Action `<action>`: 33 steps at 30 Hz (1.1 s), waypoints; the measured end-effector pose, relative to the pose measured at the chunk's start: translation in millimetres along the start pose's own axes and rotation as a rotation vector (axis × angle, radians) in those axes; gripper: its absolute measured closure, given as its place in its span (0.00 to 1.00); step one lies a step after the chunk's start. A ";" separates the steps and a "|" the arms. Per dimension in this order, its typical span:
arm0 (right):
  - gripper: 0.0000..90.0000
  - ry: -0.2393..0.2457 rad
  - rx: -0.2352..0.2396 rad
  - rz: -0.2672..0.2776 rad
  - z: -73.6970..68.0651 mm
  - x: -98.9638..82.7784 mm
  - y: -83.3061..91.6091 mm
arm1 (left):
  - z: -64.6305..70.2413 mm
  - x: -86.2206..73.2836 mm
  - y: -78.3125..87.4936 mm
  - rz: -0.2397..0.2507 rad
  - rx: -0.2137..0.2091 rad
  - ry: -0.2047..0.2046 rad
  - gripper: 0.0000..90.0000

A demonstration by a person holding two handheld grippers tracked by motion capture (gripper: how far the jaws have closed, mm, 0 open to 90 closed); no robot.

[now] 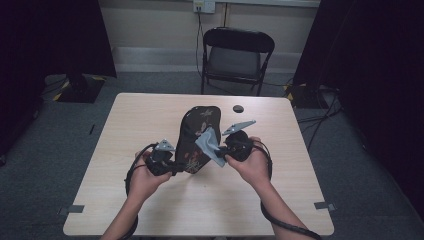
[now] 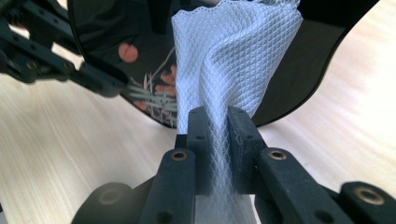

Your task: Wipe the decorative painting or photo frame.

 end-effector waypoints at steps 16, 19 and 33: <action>0.90 -0.054 0.021 -0.066 6.7 -37.5 -33.1 | -0.1 0.0 0.1 -0.001 -0.001 -0.001 0.87; 0.90 -0.064 0.028 -0.078 8.2 -42.2 -37.2 | 0.0 0.1 0.3 -0.004 -0.001 -0.002 0.87; 0.90 -0.086 0.034 -0.151 10.6 -63.0 -52.2 | 0.2 0.1 0.1 -0.001 0.002 -0.002 0.87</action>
Point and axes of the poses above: each handheld gripper's, and its own axes: y roughly backward along the jaws, x roughly out of its top, z roughly to its right, the point moved 1 cm from there along -y, roughly forward along the jaws, and after that the axes turned 14 degrees about x, right-handed, at the moved point
